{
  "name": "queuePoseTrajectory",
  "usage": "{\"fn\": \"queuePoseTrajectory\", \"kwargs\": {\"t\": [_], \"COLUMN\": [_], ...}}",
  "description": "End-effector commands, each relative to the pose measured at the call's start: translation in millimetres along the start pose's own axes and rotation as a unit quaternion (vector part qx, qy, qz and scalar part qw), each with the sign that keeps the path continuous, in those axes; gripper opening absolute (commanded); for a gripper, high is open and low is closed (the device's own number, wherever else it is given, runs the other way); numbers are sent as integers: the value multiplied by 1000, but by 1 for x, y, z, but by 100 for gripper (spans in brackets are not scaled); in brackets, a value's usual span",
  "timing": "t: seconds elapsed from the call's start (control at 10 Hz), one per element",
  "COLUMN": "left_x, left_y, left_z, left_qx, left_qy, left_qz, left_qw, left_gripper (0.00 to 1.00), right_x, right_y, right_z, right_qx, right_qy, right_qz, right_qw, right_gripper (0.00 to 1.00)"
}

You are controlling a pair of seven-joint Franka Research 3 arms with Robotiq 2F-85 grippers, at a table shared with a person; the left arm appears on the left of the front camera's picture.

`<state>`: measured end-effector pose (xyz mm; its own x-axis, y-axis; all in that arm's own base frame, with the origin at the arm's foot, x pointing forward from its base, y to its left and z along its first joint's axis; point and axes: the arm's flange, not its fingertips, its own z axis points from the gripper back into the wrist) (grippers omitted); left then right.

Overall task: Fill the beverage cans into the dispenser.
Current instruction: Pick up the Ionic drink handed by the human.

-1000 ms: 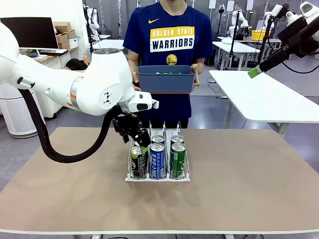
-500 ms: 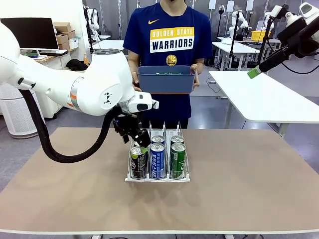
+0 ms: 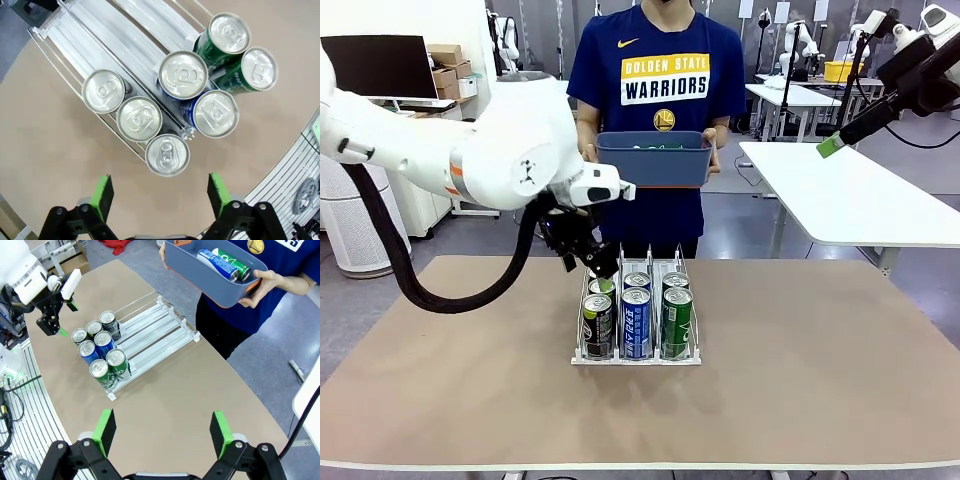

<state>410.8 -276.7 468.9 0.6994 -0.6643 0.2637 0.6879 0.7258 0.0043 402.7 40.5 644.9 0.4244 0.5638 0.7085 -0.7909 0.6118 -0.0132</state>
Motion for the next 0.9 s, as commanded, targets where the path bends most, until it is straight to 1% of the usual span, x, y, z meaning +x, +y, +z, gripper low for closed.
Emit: {"fn": "queuePoseTrajectory", "kwargs": {"t": [0.0,0.1,0.3,0.4,0.5,0.7,0.8], "left_x": [-15,-29,-40,-53,-61,-78,-86], "left_y": [8,24,57,75,94,117,136], "left_z": [23,51,119,156,185,228,240], "left_qx": [-26,-24,-8,-21,-38,-31,-30], "left_qy": [-9,-1,-18,-37,-69,-120,-140], "left_qz": [-21,-53,-108,-134,-173,-242,-247], "left_qw": [999,998,994,990,982,962,958], "left_gripper": [100,100,100,100,100,100,100], "right_x": [-1,-1,-1,-1,-1,-1,-1], "right_y": [1,1,1,1,1,1,1], "right_z": [-1,-1,-1,-1,-1,-1,-1], "right_qx": [0,0,0,0,0,0,0], "right_qy": [0,0,0,0,0,0,0], "right_qz": [0,0,0,0,0,0,0], "right_qw": [1000,1000,1000,1000,1000,1000,1000], "right_gripper": [100,100,100,100,100,100,100]}}
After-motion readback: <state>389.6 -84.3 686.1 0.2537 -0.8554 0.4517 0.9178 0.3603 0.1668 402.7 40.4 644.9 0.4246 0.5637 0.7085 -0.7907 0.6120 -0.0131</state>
